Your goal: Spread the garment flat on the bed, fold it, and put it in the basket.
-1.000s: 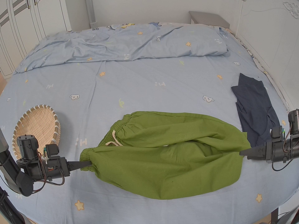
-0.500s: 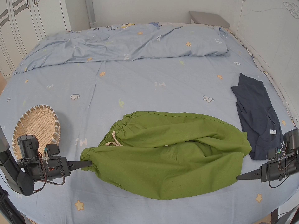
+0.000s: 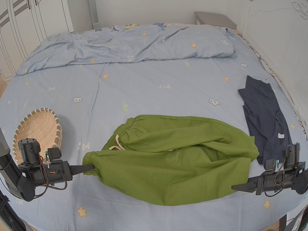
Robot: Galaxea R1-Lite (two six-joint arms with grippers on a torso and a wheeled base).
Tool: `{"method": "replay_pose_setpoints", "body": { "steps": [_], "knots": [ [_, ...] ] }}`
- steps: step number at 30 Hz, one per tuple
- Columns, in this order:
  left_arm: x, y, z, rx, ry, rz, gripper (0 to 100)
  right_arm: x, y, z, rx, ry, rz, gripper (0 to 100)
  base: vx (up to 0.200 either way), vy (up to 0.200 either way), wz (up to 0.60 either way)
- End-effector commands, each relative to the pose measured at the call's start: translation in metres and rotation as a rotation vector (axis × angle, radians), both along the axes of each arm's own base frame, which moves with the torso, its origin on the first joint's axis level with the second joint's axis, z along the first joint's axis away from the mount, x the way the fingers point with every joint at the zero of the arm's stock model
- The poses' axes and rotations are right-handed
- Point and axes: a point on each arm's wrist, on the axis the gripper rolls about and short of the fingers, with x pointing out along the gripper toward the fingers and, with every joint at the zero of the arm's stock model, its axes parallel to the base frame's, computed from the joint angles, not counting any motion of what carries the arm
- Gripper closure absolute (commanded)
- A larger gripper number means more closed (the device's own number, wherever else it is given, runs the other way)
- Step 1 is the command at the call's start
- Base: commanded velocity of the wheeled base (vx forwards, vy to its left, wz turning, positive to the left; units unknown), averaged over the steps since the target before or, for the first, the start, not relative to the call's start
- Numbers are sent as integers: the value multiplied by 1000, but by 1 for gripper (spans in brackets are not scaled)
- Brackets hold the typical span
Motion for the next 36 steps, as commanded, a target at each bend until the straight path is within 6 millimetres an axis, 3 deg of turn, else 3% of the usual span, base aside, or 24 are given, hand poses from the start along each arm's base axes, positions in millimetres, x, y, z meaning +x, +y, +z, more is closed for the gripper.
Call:
{"method": "replay_pose_setpoints", "body": {
  "steps": [1,13,28,29,36],
  "knots": [
    [0,0,0,0,-1,1,100,-8,5,-37,0,125,26,0,0,0,0],
    [0,0,0,0,-2,1,100,-5,9,-35,12,40,50,0,0,0,0],
    [1,0,0,1,-4,1,100,3,-1,-32,44,-29,11,0,0,0,0],
    [1,0,0,1,-2,1,100,3,-3,-32,45,-29,6,100,0,0,0],
    [1,1,0,1,-2,2,100,2,-3,-32,43,-30,5,100,0,0,0]
  ]
}}
